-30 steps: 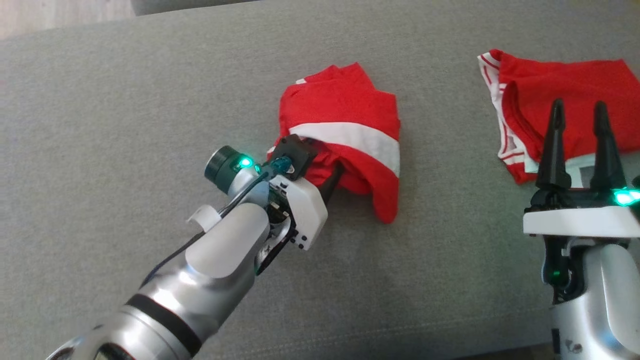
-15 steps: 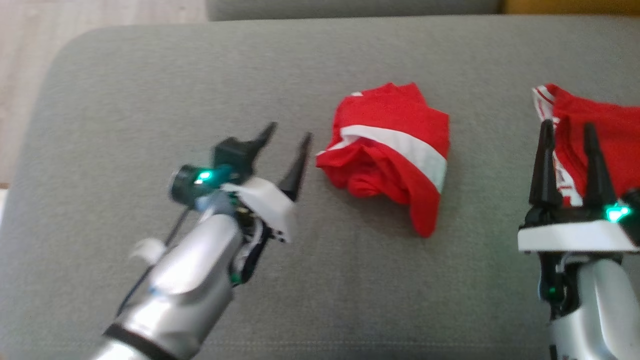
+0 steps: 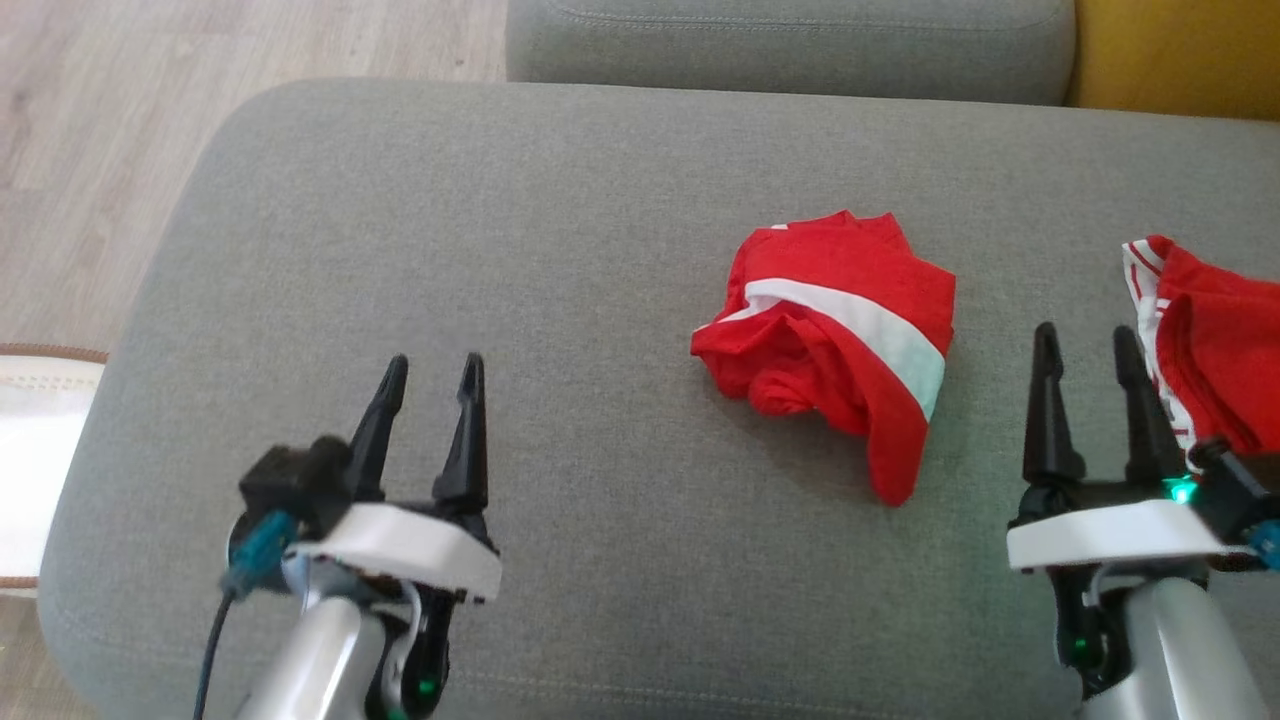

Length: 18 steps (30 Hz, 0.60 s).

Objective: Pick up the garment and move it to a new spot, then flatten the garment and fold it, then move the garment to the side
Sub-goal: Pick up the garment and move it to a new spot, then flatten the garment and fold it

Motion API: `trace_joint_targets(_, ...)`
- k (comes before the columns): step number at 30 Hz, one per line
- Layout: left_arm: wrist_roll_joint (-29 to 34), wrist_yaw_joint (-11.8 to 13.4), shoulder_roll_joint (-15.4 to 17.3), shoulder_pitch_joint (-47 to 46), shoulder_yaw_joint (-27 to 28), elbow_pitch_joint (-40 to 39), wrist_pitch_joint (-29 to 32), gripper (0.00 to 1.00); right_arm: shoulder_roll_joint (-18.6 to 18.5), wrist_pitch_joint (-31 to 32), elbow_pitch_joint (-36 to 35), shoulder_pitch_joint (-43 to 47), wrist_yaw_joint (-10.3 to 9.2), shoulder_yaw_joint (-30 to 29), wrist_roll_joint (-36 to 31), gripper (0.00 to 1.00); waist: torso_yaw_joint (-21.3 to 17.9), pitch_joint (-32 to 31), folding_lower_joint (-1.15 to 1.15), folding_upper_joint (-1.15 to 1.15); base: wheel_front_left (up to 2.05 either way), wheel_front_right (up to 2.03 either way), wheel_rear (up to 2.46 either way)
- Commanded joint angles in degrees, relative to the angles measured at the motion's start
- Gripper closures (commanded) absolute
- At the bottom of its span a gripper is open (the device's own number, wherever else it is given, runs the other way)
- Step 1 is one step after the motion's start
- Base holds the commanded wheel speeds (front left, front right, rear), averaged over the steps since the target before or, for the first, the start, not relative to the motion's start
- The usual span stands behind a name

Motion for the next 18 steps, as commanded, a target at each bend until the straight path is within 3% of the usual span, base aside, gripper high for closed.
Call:
trace_joint_targets(1, 1.1, -0.7, -0.1, -2.3, 3.0, -2.6, -0.7, 0.0, -0.2, -0.6, -1.3, -1.1, -0.04, 1.7, -0.1, 0.0, 0.1, 0.1, 0.0, 0.0, 0.0, 0.0, 0.0)
trace_joint_targets(9, 5.2, -4.8, -2.9, -0.5, 6.3, -1.6, -0.7, 0.0, -0.2, 2.9, 3.7, -2.2, -0.04, 3.9, -0.5, 0.0, 0.6, 1.0, 0.0, 0.0, 0.0, 0.0, 0.0)
trace_joint_targets(18, 7.5, -7.5, -4.8, -0.9, 7.0, 1.3, -0.7, 0.0, -0.2, 8.2, 12.2, -6.9, -0.04, 5.6, 4.6, 0.0, 2.3, 3.3, 0.0, 0.0, 0.0, 0.0, 0.0)
